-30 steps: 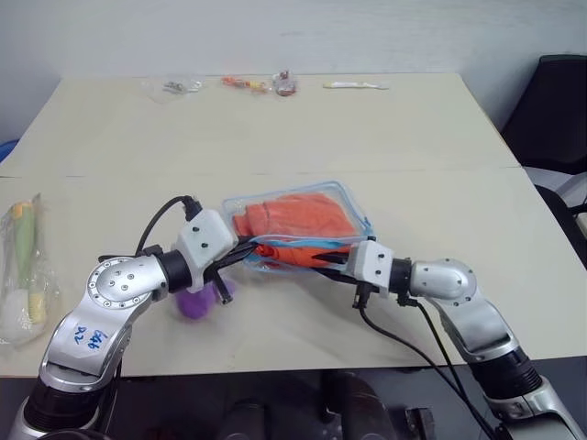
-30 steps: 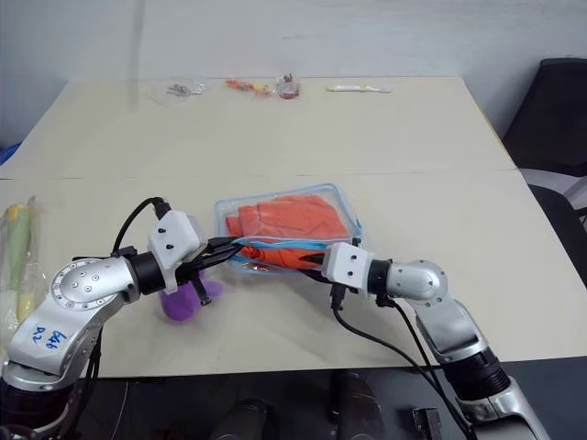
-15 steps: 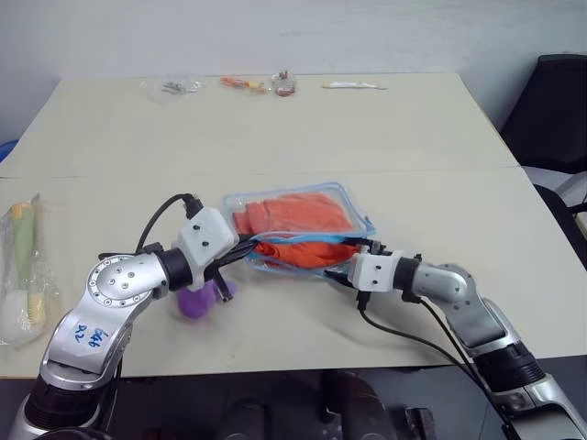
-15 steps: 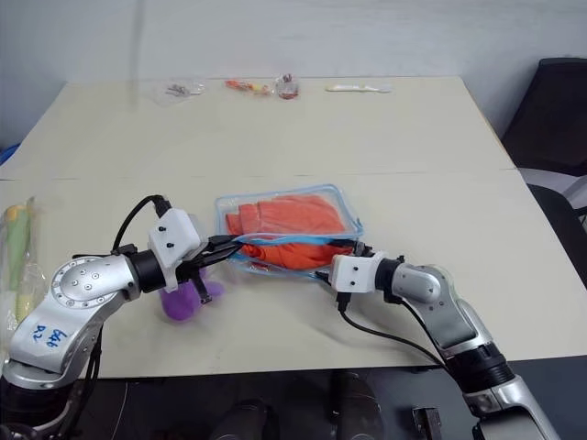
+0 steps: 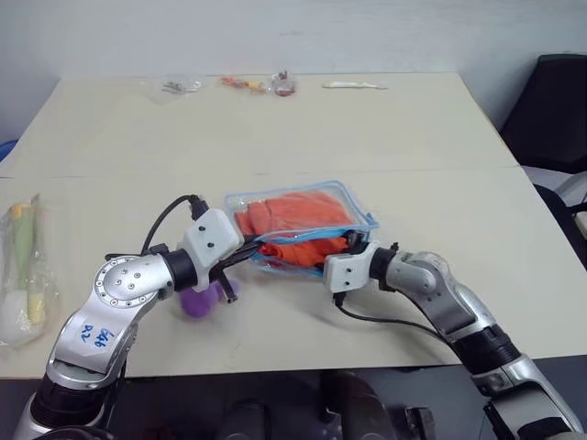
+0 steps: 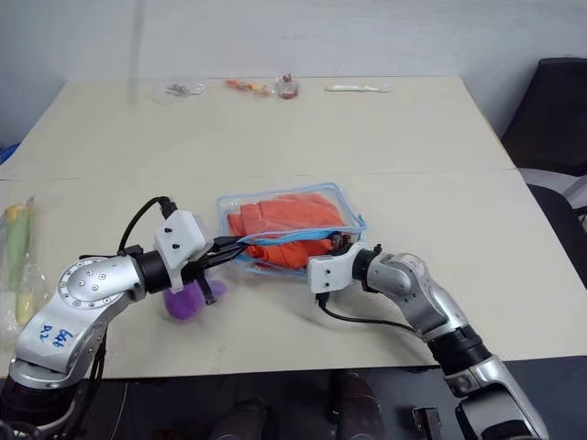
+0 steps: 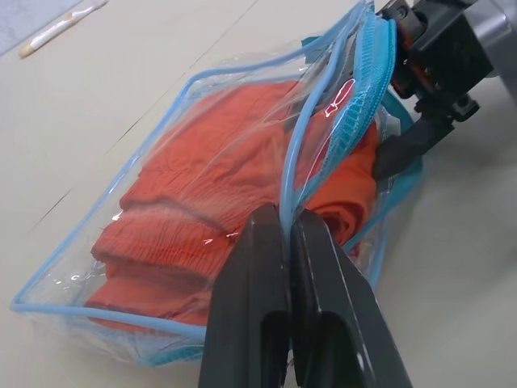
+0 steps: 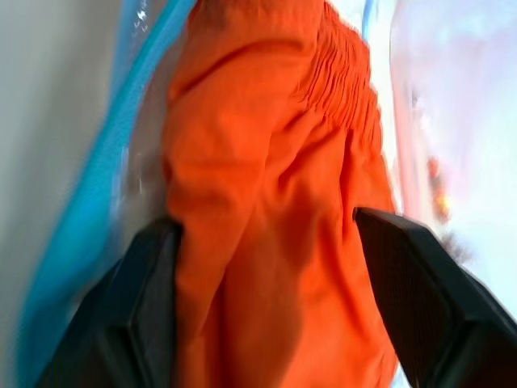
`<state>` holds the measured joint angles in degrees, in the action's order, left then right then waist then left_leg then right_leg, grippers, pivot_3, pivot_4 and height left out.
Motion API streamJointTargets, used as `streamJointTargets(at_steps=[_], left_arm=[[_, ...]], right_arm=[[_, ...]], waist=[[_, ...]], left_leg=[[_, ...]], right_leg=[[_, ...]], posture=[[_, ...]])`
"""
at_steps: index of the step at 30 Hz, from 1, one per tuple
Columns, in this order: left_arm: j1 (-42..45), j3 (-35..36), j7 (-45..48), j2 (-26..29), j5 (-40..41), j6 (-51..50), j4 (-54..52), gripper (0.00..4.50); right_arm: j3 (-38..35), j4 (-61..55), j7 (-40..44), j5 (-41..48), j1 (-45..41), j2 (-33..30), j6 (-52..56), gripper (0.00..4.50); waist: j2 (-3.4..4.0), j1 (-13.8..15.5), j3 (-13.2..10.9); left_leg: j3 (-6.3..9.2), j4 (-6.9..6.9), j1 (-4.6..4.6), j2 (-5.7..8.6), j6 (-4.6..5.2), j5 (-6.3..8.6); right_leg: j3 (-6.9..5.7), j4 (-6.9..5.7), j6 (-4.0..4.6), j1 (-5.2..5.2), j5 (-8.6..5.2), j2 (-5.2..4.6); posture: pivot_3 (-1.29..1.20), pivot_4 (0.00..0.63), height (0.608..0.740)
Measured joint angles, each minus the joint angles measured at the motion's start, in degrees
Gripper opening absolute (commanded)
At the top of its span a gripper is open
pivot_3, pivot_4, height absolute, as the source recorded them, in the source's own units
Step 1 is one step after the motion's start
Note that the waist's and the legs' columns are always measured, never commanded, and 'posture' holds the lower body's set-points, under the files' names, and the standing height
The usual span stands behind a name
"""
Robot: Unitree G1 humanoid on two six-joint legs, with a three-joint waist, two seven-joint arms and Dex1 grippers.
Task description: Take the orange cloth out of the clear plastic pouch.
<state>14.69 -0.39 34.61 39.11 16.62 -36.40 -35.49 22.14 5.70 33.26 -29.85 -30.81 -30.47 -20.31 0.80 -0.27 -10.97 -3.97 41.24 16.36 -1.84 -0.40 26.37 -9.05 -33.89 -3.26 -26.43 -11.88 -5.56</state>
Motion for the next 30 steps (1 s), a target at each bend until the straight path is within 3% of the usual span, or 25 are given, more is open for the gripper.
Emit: streamJointTargets(at_steps=[3,5,14,19,24,30], left_arm=[[0.1,-0.1,0.0,0.0,0.0,0.0,0.0,0.00],[0.2,-0.1,0.0,-0.1,0.0,0.0,0.0,0.00],[0.3,-0.1,-0.1,-0.1,0.0,0.0,0.1,0.00],[0.8,-0.2,-0.4,-0.7,-0.1,-0.2,0.3,0.00],[2.9,-0.3,-2.4,-3.1,0.0,-1.6,1.0,0.00],[6.9,-0.2,-4.6,-6.7,1.1,-4.9,2.8,0.00]], right_arm=[[1.2,1.9,-2.0,-3.1,-2.0,0.5,-0.6,3.32],[1.4,2.8,-2.2,-3.3,-2.5,1.4,-0.3,2.95],[1.9,3.6,1.3,-1.2,-1.5,1.5,0.8,0.02],[1.4,2.5,3.5,1.5,-0.8,1.4,3.1,0.02],[0.0,-2.2,11.2,11.1,3.3,0.7,5.3,0.02],[0.9,-2.0,13.7,10.6,2.8,-3.7,-1.9,0.02]], waist=[[-0.02,0.0,0.0],[-0.04,0.0,0.0],[-0.04,0.1,0.0],[-0.04,0.1,0.0],[-0.06,0.1,0.0],[-0.07,0.1,0.0]], left_leg=[[0.00,0.01,-0.01,0.00,0.00,0.00],[0.01,0.00,-0.02,-0.01,0.00,0.00],[0.03,0.01,-0.01,-0.01,0.01,-0.01],[0.07,0.01,0.00,0.00,0.01,-0.01],[0.08,0.01,0.01,0.02,0.02,-0.01],[0.08,-0.01,-0.03,0.01,0.02,-0.01]], right_leg=[[0.01,0.00,0.00,0.02,0.00,-0.01],[0.01,0.00,0.00,0.03,0.00,0.00],[0.00,0.00,0.00,0.03,0.00,-0.01],[-0.02,0.01,0.00,0.04,0.00,-0.03],[-0.03,0.03,0.00,0.06,0.00,-0.02],[-0.04,0.04,0.00,0.09,0.00,-0.02]], posture=[[0.00,0.150,0.740],[0.00,0.150,0.740],[0.00,0.150,0.740],[0.00,0.150,0.740],[0.00,0.150,0.740],[0.00,0.150,0.740]])
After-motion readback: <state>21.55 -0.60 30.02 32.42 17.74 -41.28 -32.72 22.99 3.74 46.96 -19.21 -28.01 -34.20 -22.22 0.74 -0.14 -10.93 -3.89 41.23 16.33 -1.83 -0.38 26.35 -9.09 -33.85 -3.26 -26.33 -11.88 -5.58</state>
